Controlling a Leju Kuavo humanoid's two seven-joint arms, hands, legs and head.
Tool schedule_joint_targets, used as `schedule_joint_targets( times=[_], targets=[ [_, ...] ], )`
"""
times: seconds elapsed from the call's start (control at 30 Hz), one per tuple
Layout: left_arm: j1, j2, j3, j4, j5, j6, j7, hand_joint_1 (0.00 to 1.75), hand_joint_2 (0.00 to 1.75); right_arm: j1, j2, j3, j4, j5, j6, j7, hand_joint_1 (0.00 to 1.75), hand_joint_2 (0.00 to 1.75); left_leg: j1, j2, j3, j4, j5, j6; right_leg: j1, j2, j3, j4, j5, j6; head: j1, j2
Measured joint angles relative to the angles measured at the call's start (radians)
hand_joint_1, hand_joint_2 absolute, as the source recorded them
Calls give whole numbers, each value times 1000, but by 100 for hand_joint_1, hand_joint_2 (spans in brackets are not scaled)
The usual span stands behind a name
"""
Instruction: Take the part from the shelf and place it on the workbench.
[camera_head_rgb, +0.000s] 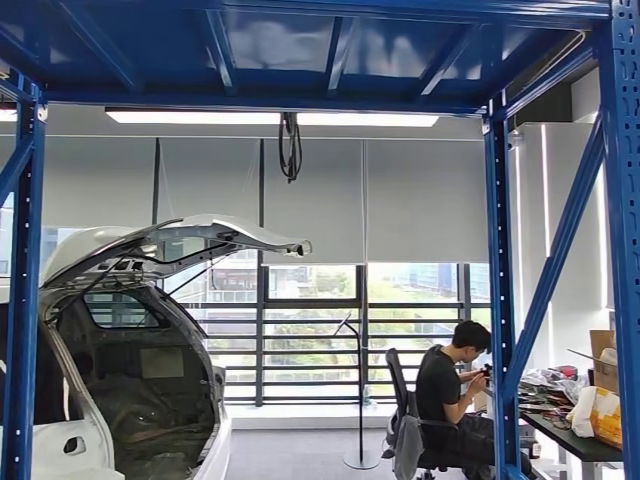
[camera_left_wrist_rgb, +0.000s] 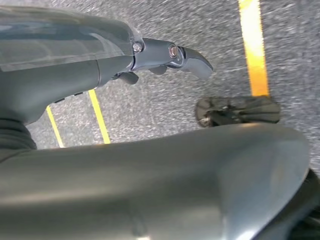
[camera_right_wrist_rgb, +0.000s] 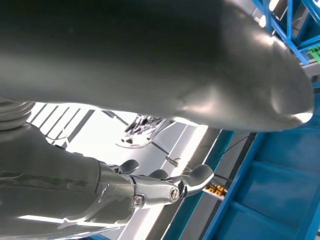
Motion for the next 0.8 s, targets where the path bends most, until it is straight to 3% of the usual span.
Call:
schedule_joint_targets(
  times=[0.07,0.1,0.23,0.3,0.37,0.4,0.43,0.47,0.53,0.57,0.6,0.67,0.73,0.8],
  targets=[
    [0,0,0,0,0,0,0,0,0,0,2,0,0,1,0,-1,0,0,0,-4,43,-102,51,2,1,6,14,2,-13,12,0,0],
    [-1,0,0,1,0,0,0,0,0,-1,3,0,0,1,0,-1,0,0,-1,-6,54,-129,54,6,2,8,16,3,-17,17,0,0],
    [-1,1,-1,1,-1,1,0,0,0,0,4,0,-4,3,1,-2,0,0,-3,-5,67,-146,37,32,-1,7,15,7,-31,38,0,0],
    [-1,1,-2,1,-1,1,-1,0,0,-2,4,-1,-5,3,1,-2,0,0,-1,0,77,-152,33,44,-2,-1,-22,87,-69,44,0,0],
    [-1,2,-3,1,-1,1,-1,0,0,0,4,-1,-5,3,1,-2,0,0,-4,4,88,-152,24,52,-1,-5,-101,227,-114,47,0,0],
    [-1,2,-4,1,-1,1,-1,0,0,2,4,-1,-4,3,1,-2,0,0,-6,6,94,-152,18,54,-1,-6,-136,277,-120,46,0,0],
    [0,2,-6,2,-1,1,-1,0,0,4,4,-1,-4,3,1,-2,0,0,-8,8,102,-152,12,55,0,-7,-156,294,-106,44,0,0],
    [1,2,-7,2,-1,1,-1,0,0,5,4,-1,-4,3,1,-2,0,0,-11,8,112,-153,5,55,2,-8,-156,269,-72,39,0,0],
    [1,1,-8,2,-1,1,-1,0,0,6,4,-2,-4,3,0,-2,0,0,-14,9,133,-154,-10,53,12,-18,-116,145,15,21,0,0],
    [1,1,-8,2,-1,1,-1,0,0,6,4,-2,-4,3,0,-2,0,0,-15,10,141,-156,-16,51,19,-24,-95,91,43,11,0,0],
    [1,1,-8,3,-1,1,-1,0,0,6,5,-4,-5,4,-1,-2,0,0,-15,11,146,-158,-21,47,25,-29,-81,56,53,2,0,0],
    [1,1,-9,4,-2,2,-1,0,0,9,8,-10,-6,5,-6,-2,0,0,-16,16,149,-164,-25,39,31,-28,-73,35,45,-8,0,0],
    [-1,3,-9,4,-2,5,-1,0,0,13,15,-18,-9,5,-12,-1,0,0,-17,22,155,-168,-34,32,24,-23,-60,11,42,-12,0,0],
    [-2,7,-9,4,0,9,-3,0,0,15,26,-21,-11,2,-11,1,0,0,-17,20,133,-115,-63,22,16,-20,-39,-13,43,-15,0,0]
  ],
)
